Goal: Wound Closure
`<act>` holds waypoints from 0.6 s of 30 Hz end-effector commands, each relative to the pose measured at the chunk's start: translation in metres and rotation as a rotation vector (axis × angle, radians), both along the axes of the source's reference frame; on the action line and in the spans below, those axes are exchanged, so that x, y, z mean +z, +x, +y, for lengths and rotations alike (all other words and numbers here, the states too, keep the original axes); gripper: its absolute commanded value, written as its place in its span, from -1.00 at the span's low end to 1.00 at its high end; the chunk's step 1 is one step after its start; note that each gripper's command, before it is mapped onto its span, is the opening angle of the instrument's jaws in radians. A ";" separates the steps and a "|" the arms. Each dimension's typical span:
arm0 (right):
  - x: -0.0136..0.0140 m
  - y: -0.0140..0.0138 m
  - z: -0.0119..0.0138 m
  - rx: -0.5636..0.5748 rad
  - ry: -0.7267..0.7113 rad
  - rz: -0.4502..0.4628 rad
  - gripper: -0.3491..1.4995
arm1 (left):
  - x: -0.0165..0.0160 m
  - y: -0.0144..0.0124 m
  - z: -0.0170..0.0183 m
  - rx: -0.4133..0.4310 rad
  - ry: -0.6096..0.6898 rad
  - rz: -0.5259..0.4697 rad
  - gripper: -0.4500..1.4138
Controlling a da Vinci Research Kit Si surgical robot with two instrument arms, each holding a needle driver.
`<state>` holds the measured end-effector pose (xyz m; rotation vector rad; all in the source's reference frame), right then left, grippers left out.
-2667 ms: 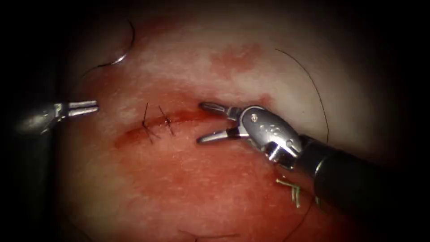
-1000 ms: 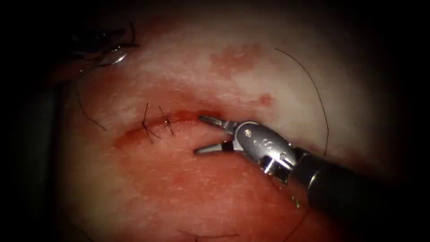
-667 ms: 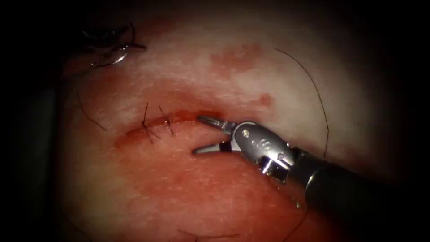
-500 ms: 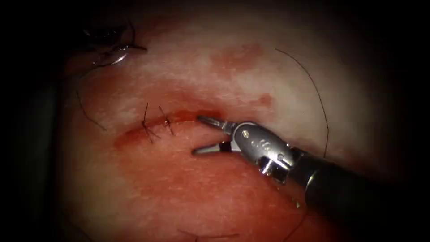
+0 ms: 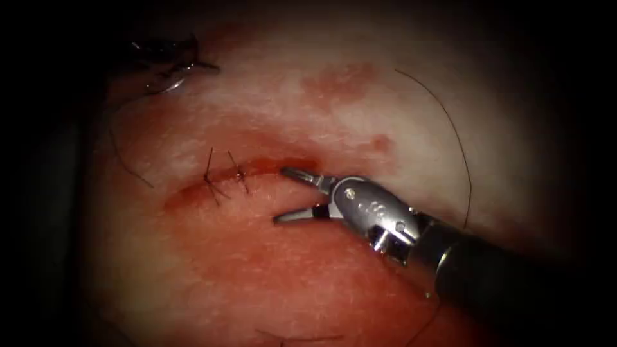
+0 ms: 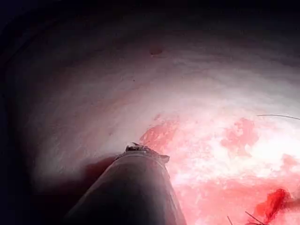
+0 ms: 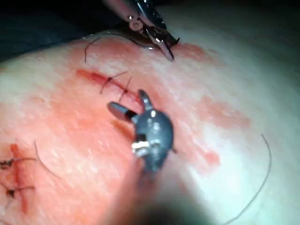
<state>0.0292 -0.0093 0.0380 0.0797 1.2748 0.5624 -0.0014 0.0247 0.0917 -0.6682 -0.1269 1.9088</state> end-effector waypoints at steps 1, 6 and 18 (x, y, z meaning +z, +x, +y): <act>0.0005 0.0008 0.0002 -0.001 -0.002 0.003 0.71 | 0.0007 -0.0004 0.0006 0.002 -0.003 0.002 -0.60; 0.0006 0.0007 0.0001 -0.005 -0.002 -0.001 0.69 | 0.0007 -0.0003 0.0007 0.008 0.002 -0.010 -1.00; 0.0006 0.0002 0.0003 -0.005 -0.001 0.001 0.69 | -0.0049 -0.0023 -0.0005 0.341 -0.306 0.003 -1.00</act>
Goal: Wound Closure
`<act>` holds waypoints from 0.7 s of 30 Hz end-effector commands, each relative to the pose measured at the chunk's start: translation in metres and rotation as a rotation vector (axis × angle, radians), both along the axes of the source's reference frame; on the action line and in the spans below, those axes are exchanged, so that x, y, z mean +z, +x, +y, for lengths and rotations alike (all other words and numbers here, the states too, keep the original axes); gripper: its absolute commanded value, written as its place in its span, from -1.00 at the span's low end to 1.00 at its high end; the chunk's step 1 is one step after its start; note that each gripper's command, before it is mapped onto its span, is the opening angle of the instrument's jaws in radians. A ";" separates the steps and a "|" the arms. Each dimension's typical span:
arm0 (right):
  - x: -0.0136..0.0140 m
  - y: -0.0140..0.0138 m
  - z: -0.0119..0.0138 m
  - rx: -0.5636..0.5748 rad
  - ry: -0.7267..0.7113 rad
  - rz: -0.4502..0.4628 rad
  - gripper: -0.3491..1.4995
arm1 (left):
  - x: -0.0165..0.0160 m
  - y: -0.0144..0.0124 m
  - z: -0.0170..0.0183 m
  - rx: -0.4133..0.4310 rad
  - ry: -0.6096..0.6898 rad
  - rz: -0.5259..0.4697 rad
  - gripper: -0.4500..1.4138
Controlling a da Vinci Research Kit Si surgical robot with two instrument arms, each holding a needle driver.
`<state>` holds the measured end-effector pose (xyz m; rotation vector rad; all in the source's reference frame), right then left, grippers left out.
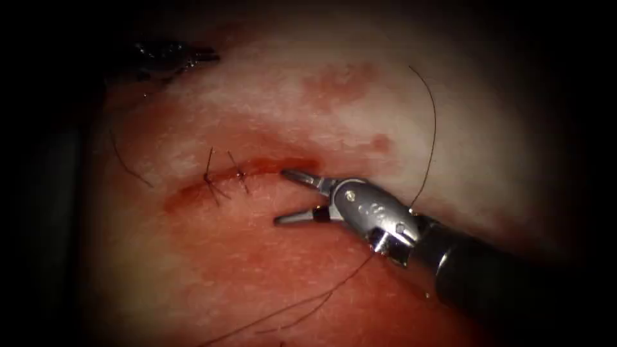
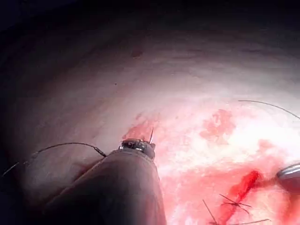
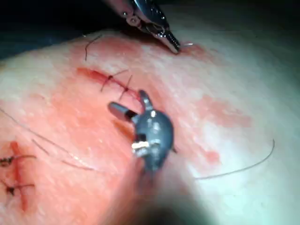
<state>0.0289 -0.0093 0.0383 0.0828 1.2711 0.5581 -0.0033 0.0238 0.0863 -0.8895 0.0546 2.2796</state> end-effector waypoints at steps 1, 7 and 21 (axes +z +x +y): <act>0.0003 0.0005 0.0004 0.002 -0.002 0.006 0.69 | 0.0000 -0.0008 0.0000 0.026 -0.025 -0.002 -1.00; 0.0001 -0.0004 0.0008 0.019 -0.002 0.005 0.72 | -0.0036 -0.0032 -0.0023 0.140 -0.160 -0.077 -1.00; -0.0008 -0.0045 0.0035 0.040 -0.007 -0.064 0.76 | -0.0076 -0.0085 -0.0070 0.369 -0.333 -0.329 -1.00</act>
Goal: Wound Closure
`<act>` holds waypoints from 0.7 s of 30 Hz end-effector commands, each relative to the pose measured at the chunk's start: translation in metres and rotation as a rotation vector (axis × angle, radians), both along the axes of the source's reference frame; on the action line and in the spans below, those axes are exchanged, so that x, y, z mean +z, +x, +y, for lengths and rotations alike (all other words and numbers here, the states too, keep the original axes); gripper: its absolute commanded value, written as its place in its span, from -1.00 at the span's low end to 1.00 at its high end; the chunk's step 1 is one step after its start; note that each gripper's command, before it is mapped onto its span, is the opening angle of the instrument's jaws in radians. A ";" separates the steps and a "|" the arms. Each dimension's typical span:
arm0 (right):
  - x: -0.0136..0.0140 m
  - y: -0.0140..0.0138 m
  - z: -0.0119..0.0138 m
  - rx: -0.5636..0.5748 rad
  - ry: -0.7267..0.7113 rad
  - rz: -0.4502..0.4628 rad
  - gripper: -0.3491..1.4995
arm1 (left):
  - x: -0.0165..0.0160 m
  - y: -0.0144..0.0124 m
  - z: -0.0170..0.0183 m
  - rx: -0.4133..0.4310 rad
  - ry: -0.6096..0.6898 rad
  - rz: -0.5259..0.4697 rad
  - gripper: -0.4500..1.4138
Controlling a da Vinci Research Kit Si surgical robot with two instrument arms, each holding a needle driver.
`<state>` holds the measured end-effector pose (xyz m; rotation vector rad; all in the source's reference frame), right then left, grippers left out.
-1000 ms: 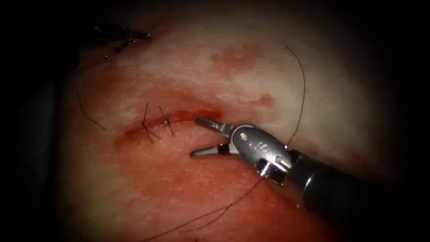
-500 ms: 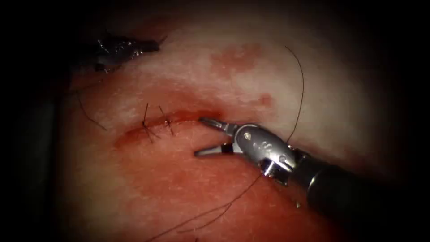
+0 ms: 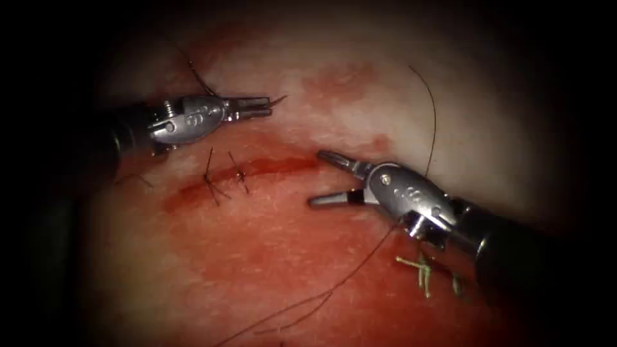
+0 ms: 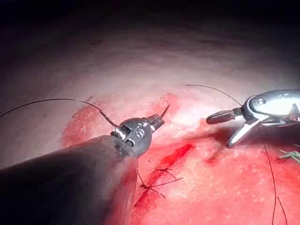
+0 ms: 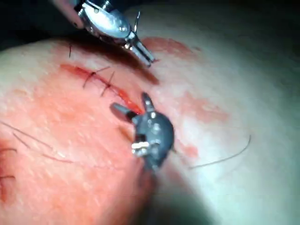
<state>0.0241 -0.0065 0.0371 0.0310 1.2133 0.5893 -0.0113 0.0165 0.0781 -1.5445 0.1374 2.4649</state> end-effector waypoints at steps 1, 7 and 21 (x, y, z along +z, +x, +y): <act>0.0003 0.0000 0.0009 -0.011 0.005 -0.004 0.74 | 0.0004 -0.0005 0.0001 0.020 -0.008 -0.024 -1.00; -0.0005 -0.0019 0.0036 -0.032 0.033 0.001 0.63 | -0.0008 -0.0010 -0.0021 0.236 -0.036 -0.112 -1.00; -0.0009 0.0003 0.0097 -0.085 0.350 0.197 0.51 | -0.0047 -0.0022 -0.0054 0.568 -0.147 -0.226 -1.00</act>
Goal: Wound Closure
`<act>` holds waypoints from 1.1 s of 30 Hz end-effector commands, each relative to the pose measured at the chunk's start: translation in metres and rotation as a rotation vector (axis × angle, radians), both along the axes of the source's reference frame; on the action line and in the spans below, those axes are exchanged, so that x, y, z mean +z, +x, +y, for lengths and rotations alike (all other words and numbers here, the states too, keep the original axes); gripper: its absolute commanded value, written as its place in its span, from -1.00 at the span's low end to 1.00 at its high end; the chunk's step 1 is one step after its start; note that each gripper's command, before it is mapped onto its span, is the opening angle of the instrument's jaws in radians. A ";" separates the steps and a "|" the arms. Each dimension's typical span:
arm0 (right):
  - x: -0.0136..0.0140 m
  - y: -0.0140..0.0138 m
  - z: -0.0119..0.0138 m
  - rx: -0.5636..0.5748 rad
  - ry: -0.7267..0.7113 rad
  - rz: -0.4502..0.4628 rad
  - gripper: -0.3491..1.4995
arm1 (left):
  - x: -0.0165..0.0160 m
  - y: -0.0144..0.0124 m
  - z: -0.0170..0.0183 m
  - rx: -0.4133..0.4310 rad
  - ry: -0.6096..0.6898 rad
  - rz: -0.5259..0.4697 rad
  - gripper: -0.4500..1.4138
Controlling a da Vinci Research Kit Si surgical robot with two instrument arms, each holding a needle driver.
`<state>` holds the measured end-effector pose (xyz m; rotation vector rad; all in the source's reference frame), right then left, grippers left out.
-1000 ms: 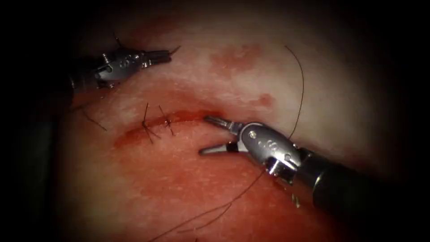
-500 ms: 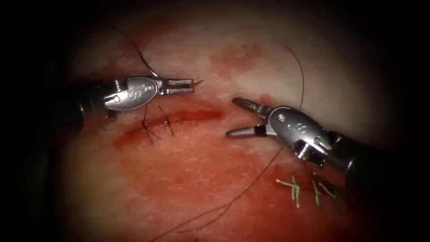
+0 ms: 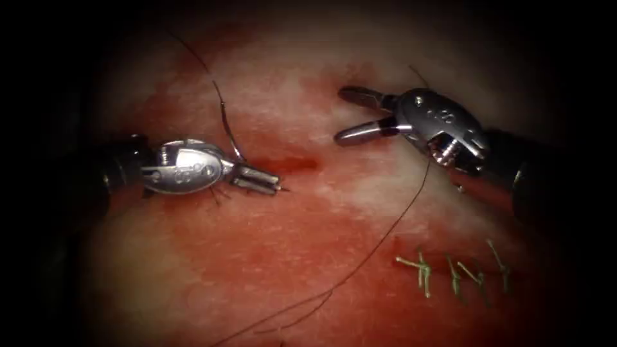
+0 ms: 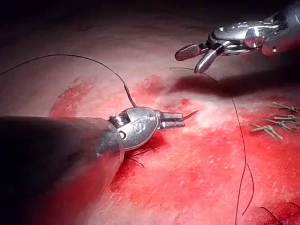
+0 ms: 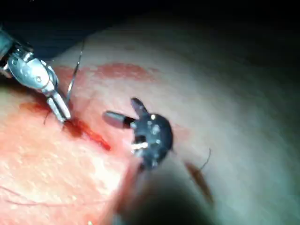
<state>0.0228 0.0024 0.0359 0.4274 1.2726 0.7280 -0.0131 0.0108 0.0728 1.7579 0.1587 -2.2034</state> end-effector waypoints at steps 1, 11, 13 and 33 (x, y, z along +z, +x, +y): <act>0.0006 0.0020 0.0008 -0.012 0.045 0.034 0.45 | 0.0003 -0.0007 0.0001 0.011 -0.011 -0.015 -1.00; 0.0019 0.0057 -0.0001 -0.070 0.359 0.264 0.31 | -0.0027 -0.0025 -0.0020 0.158 -0.085 -0.127 -1.00; 0.0015 0.0062 -0.0004 -0.085 0.374 0.300 0.36 | -0.0029 -0.0025 -0.0021 0.174 -0.091 -0.136 -1.00; -0.0003 0.0111 -0.0035 -0.166 0.485 0.460 0.36 | -0.0029 -0.0026 -0.0021 0.178 -0.114 -0.134 -1.00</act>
